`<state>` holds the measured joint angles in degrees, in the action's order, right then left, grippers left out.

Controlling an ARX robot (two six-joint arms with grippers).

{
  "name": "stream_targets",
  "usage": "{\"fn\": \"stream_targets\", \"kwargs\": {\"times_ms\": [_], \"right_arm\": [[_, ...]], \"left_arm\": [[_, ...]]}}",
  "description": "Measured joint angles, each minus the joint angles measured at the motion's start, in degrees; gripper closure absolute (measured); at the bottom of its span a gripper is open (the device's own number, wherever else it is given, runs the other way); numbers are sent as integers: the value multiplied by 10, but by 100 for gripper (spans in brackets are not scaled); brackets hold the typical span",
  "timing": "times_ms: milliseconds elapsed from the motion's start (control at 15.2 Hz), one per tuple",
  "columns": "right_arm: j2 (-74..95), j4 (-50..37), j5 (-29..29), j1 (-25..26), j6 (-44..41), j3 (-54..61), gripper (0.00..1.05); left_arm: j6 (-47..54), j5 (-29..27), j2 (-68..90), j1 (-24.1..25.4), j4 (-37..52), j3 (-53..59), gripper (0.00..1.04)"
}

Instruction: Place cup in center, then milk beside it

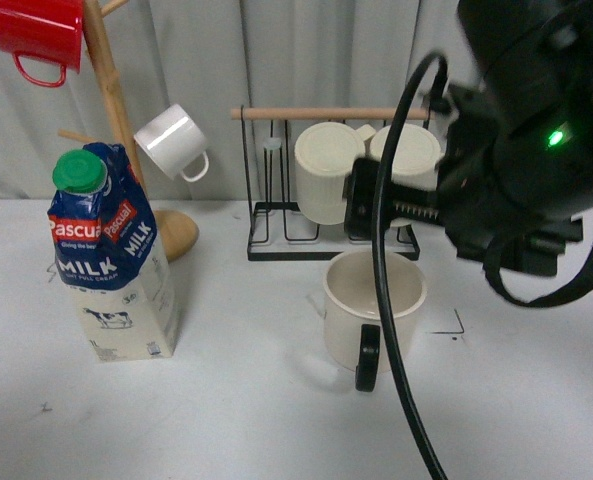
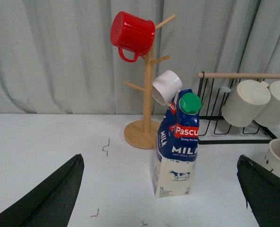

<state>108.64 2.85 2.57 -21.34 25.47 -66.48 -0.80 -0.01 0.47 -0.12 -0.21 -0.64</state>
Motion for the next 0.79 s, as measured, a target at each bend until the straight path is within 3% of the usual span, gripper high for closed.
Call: {"fn": "stream_targets", "kwargs": {"times_ms": [197,262,393,459,590,787], "right_arm": [[-158,-90,-72,20,4,99,6],[-197,-170,-61,26,-14,145,9],[-291,-375,72,50,-118,285,27],[-353,-457,108,78,-180,366,40],[-405,-501,97,99,-224,437,60],[-448,-497,65,121,-244,509,89]], "left_arm": [[0,0,0,0,0,0,7],[0,0,0,0,0,0,7],[0,0,0,0,0,0,7],[0,-1,0,0,0,0,7],[0,0,0,0,0,0,7],[0,-1,0,0,0,0,7]]}}
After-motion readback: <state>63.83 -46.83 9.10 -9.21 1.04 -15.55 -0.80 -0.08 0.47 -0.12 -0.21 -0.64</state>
